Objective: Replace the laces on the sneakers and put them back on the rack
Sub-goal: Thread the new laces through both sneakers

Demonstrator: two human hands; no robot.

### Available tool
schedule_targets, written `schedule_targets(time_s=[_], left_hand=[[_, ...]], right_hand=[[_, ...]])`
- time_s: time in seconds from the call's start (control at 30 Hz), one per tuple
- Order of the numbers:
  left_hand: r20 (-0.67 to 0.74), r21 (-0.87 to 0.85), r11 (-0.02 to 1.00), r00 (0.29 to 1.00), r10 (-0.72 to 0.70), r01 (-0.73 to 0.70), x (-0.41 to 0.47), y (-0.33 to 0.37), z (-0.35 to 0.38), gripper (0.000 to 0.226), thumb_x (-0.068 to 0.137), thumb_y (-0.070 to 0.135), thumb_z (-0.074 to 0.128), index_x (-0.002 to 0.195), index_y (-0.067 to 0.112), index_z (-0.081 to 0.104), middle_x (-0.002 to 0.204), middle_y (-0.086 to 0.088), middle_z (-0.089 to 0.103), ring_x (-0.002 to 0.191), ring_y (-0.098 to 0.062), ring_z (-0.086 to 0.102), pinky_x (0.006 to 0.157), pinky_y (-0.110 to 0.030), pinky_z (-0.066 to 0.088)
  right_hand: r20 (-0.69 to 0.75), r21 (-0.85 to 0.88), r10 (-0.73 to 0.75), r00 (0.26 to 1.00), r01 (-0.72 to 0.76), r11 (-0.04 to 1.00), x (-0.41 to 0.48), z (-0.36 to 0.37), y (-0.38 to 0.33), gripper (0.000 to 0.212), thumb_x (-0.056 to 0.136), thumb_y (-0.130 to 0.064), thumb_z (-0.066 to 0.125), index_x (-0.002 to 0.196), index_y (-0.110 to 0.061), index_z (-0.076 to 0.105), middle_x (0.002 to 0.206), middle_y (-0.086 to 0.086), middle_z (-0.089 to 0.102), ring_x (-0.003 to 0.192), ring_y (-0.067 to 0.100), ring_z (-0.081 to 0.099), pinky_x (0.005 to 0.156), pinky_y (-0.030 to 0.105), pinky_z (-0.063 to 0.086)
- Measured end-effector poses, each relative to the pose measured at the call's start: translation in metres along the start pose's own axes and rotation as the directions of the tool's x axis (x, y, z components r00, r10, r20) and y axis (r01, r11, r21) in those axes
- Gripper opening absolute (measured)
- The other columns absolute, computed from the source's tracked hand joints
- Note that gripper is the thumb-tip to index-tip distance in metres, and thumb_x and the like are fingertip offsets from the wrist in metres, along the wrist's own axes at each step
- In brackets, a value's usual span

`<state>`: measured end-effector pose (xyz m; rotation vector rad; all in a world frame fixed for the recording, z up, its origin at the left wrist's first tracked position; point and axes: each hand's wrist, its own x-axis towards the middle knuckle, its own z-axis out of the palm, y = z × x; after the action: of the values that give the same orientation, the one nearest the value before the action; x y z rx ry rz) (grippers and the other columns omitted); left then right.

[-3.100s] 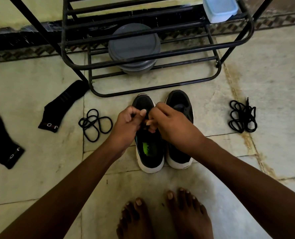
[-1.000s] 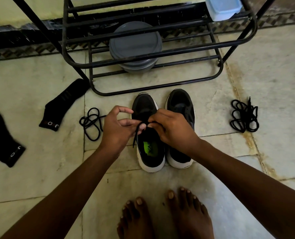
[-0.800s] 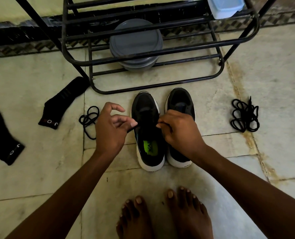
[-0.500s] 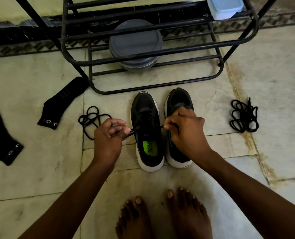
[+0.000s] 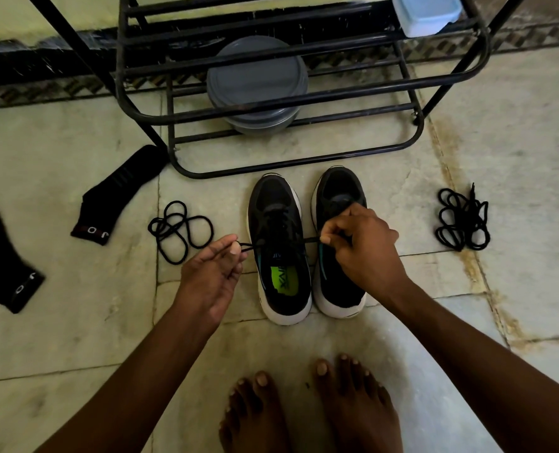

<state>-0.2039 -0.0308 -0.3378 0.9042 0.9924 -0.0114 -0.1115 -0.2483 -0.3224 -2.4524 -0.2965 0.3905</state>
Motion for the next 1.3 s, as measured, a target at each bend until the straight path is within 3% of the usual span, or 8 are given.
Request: schedule_targets(time_s=[0.43, 0.6, 0.7, 0.8, 0.93, 1.0, 1.07, 1.3], left_hand=[[-0.037, -0.137, 0.991, 0.999, -0.011, 0.006, 0.000, -0.005, -0.002, 0.021, 0.093, -0.002, 0.063, 0.107, 0.013, 0.069, 0.080, 0.002, 0.074, 0.084, -0.011, 0.069, 0.070, -0.017, 0.057], [-0.030, -0.126, 0.992, 1.000, 0.005, -0.009, -0.001, -0.007, -0.004, 0.021, 0.093, 0.000, 0.064, 0.108, 0.014, 0.069, 0.082, 0.002, 0.075, 0.088, -0.012, 0.069, 0.074, -0.021, 0.057], [-0.008, -0.010, 0.998, 0.998, 0.057, -0.057, -0.005, -0.004, -0.004, 0.023, 0.089, 0.005, 0.069, 0.110, 0.015, 0.068, 0.095, -0.002, 0.075, 0.094, -0.016, 0.070, 0.082, -0.028, 0.055], [0.024, 0.240, 0.962, 0.992, 0.127, -0.130, -0.011, -0.004, -0.004, 0.034, 0.086, 0.012, 0.077, 0.118, 0.018, 0.066, 0.107, -0.003, 0.073, 0.103, -0.016, 0.071, 0.085, -0.032, 0.056], [0.105, 0.612, 0.753, 0.968, 0.228, -0.243, -0.013, -0.015, 0.000, 0.047, 0.075, 0.018, 0.090, 0.115, 0.021, 0.066, 0.106, -0.003, 0.069, 0.094, -0.016, 0.072, 0.073, -0.024, 0.059], [0.148, 0.673, 0.686, 0.959, 0.243, -0.278, -0.010, -0.022, 0.001, 0.051, 0.073, 0.015, 0.091, 0.116, 0.019, 0.064, 0.106, -0.005, 0.066, 0.094, -0.018, 0.071, 0.068, -0.018, 0.056], [0.158, 0.712, 0.632, 0.947, 0.281, -0.307, -0.006, -0.025, 0.002, 0.052, 0.073, 0.013, 0.091, 0.117, 0.019, 0.064, 0.108, -0.004, 0.065, 0.096, -0.017, 0.070, 0.066, -0.014, 0.054], [0.242, 0.746, 0.539, 0.913, 0.328, -0.391, -0.003, -0.022, -0.007, 0.049, 0.078, 0.019, 0.088, 0.121, 0.022, 0.066, 0.110, 0.004, 0.065, 0.094, -0.010, 0.069, 0.068, -0.012, 0.054]], right_hand=[[-0.061, 0.066, -0.022, 0.998, 0.026, 0.997, -0.002, 0.006, 0.006, 0.026, 0.089, -0.005, 0.067, 0.079, -0.029, 0.072, 0.093, -0.009, 0.055, 0.095, 0.006, 0.045, 0.081, 0.034, 0.022], [-0.059, 0.069, -0.058, 0.997, 0.062, 0.996, -0.001, 0.009, 0.010, 0.023, 0.089, -0.008, 0.069, 0.081, -0.029, 0.073, 0.093, -0.008, 0.057, 0.097, 0.009, 0.049, 0.086, 0.037, 0.032], [-0.092, 0.102, -0.127, 0.988, 0.136, 0.985, -0.003, 0.011, 0.011, 0.009, 0.086, -0.020, 0.075, 0.090, -0.028, 0.075, 0.097, -0.011, 0.061, 0.102, 0.015, 0.057, 0.091, 0.052, 0.049], [-0.112, 0.066, -0.184, 0.976, 0.192, 0.979, -0.007, 0.009, 0.007, 0.030, 0.081, -0.035, 0.074, 0.110, -0.024, 0.075, 0.111, -0.007, 0.064, 0.112, 0.019, 0.058, 0.091, 0.054, 0.051], [0.048, 0.011, -0.337, 0.940, 0.337, 0.941, -0.010, 0.008, 0.001, 0.048, 0.082, -0.036, 0.076, 0.124, -0.014, 0.070, 0.123, 0.003, 0.064, 0.115, 0.023, 0.061, 0.100, 0.042, 0.052], [0.176, -0.015, -0.349, 0.921, 0.357, 0.934, -0.010, 0.012, -0.003, 0.053, 0.084, -0.031, 0.079, 0.131, -0.010, 0.065, 0.129, 0.005, 0.062, 0.117, 0.023, 0.061, 0.103, 0.032, 0.049], [0.241, -0.040, -0.340, 0.909, 0.359, 0.932, -0.010, 0.020, -0.005, 0.055, 0.085, -0.024, 0.078, 0.136, -0.008, 0.062, 0.133, 0.008, 0.060, 0.118, 0.026, 0.062, 0.106, 0.034, 0.050], [0.235, -0.040, -0.361, 0.902, 0.380, 0.924, -0.006, 0.027, -0.013, 0.048, 0.086, -0.013, 0.073, 0.133, -0.005, 0.063, 0.130, 0.011, 0.061, 0.113, 0.031, 0.064, 0.103, 0.039, 0.053]])
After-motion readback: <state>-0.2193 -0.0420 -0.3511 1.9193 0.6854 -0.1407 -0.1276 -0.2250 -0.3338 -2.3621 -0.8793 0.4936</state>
